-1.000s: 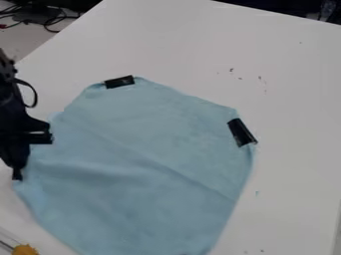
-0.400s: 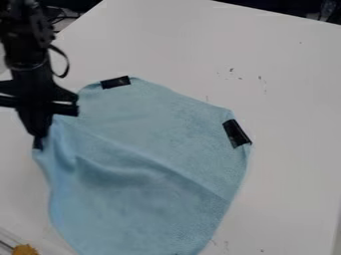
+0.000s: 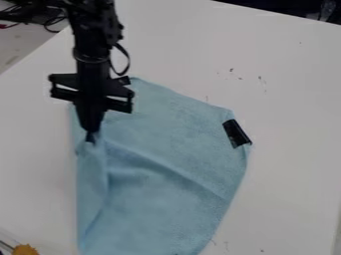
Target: Fold cloth from bottom left to top right
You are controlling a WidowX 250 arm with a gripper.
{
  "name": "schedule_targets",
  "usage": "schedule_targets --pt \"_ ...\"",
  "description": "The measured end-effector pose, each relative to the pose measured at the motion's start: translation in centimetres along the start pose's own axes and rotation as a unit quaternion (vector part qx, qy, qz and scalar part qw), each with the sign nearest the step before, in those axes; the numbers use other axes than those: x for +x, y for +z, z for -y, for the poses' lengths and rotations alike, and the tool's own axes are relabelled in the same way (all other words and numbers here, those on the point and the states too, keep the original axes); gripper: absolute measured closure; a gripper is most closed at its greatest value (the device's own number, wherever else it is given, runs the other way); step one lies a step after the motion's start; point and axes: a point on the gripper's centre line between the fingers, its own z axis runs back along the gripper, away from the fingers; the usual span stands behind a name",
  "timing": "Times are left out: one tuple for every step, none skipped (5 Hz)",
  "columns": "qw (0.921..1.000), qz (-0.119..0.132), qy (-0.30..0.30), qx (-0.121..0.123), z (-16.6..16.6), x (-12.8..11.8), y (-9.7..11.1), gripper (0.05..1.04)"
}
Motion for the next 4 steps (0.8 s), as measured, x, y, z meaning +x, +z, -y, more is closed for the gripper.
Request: schedule_targets --pt "0.9997 -0.018 -0.014 -0.011 2.0 0.5 -0.8 1.020" --pt "0.9991 -0.015 -0.024 -0.033 3.3 1.0 -1.8 1.021" --pt "0.9974 -0.006 -0.041 -0.058 4.4 1.8 -2.3 1.021" --pt "0.9959 0.008 -0.055 -0.072 5.1 2.2 -2.2 1.021"
